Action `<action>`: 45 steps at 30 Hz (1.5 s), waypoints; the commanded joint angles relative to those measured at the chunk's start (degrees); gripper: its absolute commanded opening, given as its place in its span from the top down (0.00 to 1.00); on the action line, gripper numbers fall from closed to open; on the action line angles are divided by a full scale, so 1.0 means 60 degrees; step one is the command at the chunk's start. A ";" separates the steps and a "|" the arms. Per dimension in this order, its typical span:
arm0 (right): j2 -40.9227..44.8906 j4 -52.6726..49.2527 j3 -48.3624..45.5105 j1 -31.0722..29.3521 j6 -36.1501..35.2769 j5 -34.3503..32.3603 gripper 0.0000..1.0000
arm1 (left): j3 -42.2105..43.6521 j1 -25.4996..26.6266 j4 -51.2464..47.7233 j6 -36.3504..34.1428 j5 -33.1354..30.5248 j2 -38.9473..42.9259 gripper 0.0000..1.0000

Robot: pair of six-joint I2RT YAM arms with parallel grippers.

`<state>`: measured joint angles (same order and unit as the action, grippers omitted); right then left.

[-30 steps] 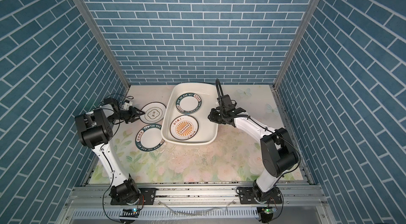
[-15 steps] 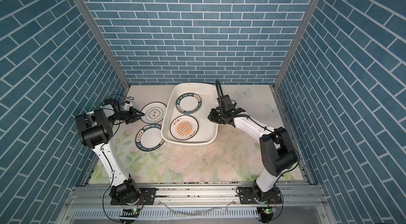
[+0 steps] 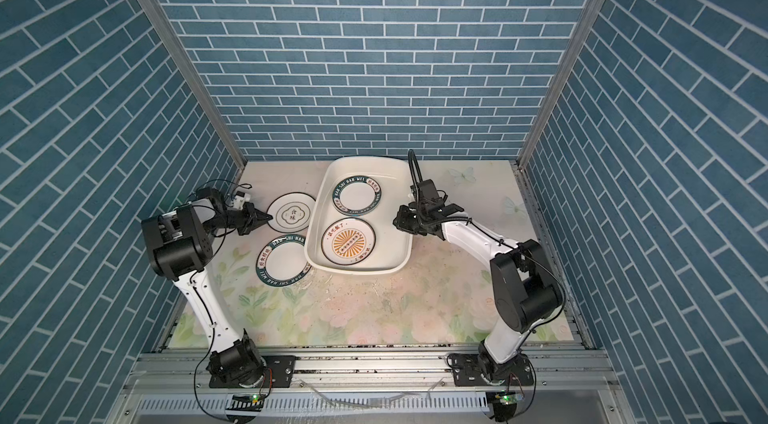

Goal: Place the plates into the plastic bin on the countertop
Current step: 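Close the left gripper on the white plate's rim and tilt it up, then lift the white plate toward the bin with the left gripper while the right gripper approaches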

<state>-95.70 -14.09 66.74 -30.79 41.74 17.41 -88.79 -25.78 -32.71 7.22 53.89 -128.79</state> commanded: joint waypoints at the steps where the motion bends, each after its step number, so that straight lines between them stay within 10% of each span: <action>1: -0.0137 0.0151 0.0053 0.0045 0.0134 0.0147 0.78 | -0.0067 -0.0137 -0.0191 -0.0020 -0.0573 -0.0028 0.94; 45: -0.0298 0.1809 0.0918 0.0081 0.0540 0.1456 0.69 | -0.1123 0.0074 -0.0802 0.0987 0.0134 0.4393 1.00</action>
<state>-96.64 -7.11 70.11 -30.46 43.68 23.33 -93.38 -26.83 -34.59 14.55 51.53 -104.73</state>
